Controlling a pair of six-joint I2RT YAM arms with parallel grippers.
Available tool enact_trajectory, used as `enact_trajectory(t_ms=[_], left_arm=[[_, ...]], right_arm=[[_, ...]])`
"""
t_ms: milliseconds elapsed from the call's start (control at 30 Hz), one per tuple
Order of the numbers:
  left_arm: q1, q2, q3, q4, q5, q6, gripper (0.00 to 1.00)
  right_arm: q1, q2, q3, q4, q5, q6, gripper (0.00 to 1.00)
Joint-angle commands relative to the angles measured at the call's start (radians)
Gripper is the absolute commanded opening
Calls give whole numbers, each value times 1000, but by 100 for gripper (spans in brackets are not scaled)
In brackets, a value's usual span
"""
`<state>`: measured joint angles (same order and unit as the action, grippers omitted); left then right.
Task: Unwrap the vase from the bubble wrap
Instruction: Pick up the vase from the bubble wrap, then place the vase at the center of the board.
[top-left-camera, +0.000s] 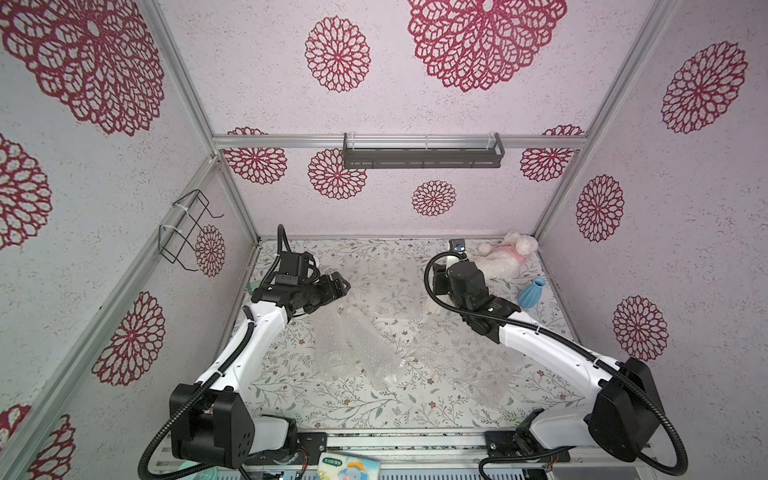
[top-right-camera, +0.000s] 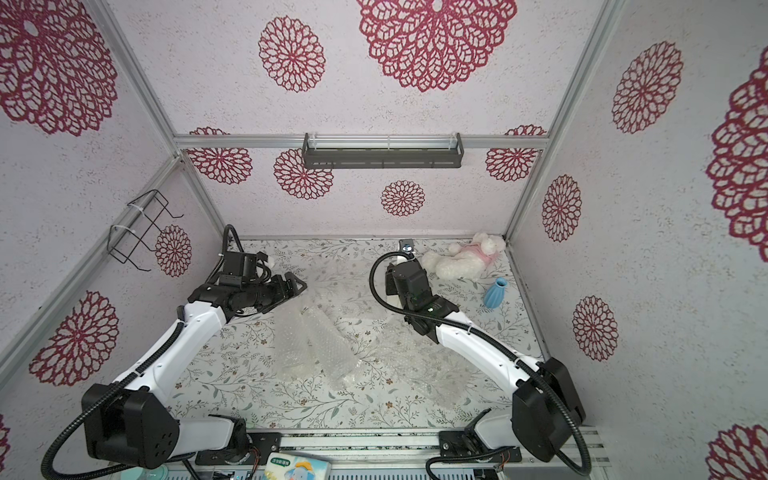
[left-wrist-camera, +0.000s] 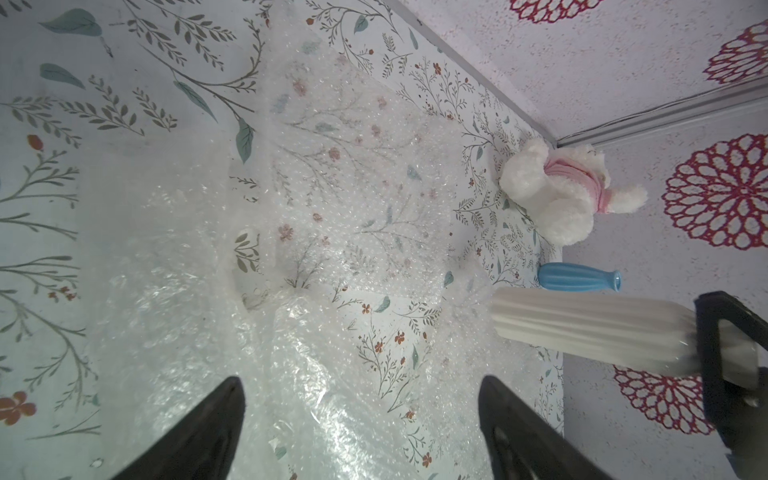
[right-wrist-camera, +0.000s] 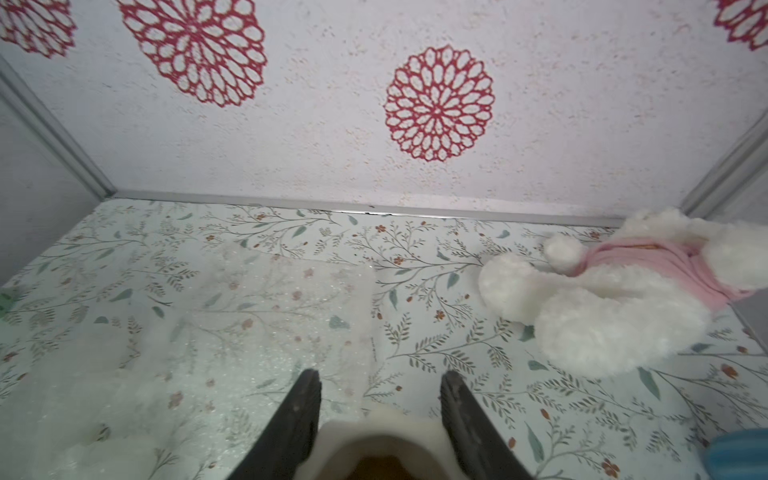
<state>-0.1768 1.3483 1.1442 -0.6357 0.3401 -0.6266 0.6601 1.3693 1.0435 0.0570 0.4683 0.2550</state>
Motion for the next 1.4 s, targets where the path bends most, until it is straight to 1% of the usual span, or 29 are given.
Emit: enact_trajectory(t_ms=[0, 100, 200, 333, 467, 600, 800, 1167, 1300, 1367], left_arm=[[-58, -18, 90, -36, -30, 50, 93], [-106, -26, 157, -63, -62, 84, 99], [-133, -28, 202, -69, -86, 120, 97], [-134, -10, 202, -54, -120, 178, 97], [-130, 22, 168, -45, -133, 226, 97], [-118, 40, 123, -9, -125, 229, 97], [-89, 52, 128, -18, -101, 221, 97], [-61, 52, 120, -15, -95, 216, 97], [-51, 51, 118, -12, -90, 212, 97], [-49, 50, 117, -11, -90, 210, 97]], right_arm=[[-49, -48, 8, 43, 48, 0, 28], [-102, -45, -13, 73, 51, -19, 29], [-163, -13, -17, 95, 35, -25, 29], [-217, 39, -17, 154, 11, -41, 29], [-260, 97, 9, 184, -8, -48, 29], [-282, 148, 12, 259, -14, -73, 30], [-296, 247, 94, 302, -32, -94, 30], [-300, 470, 333, 263, -72, -94, 30], [-300, 524, 380, 261, -88, -92, 31], [-300, 534, 383, 270, -98, -90, 33]])
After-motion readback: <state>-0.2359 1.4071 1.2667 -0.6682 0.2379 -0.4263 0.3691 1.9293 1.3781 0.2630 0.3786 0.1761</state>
